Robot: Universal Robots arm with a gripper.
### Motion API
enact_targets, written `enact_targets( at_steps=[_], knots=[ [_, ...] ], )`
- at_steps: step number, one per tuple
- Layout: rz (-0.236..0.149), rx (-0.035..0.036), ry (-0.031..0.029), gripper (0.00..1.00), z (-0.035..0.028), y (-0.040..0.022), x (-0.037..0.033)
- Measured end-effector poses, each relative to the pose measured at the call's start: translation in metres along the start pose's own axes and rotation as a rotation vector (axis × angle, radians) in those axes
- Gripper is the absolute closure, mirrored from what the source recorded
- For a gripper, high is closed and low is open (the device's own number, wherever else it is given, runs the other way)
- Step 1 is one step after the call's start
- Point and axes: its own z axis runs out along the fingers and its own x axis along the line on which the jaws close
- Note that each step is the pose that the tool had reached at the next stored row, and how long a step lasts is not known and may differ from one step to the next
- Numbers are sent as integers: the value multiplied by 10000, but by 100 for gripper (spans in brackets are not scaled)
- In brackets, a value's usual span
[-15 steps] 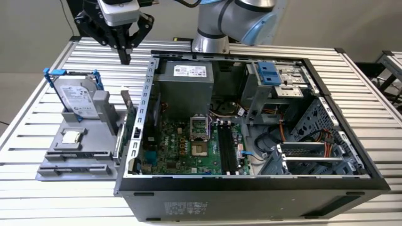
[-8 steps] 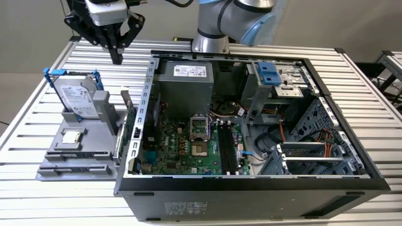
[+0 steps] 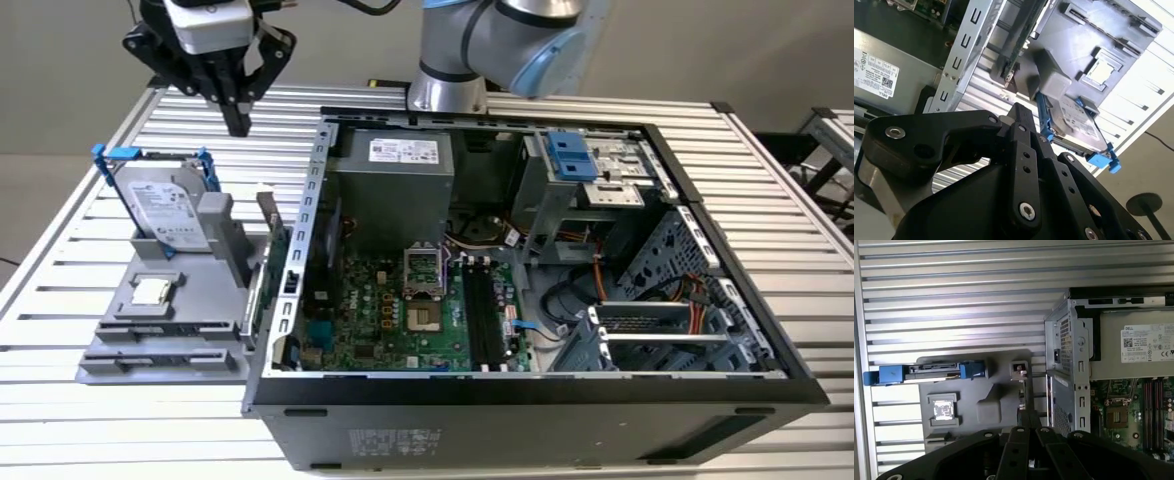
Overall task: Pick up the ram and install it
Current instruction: 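Reach for the ram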
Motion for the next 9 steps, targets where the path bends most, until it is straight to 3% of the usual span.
enact_targets(
  at_steps=[9],
  knots=[
    [1, 0, 0, 100, -3, -9, 134]
  ],
)
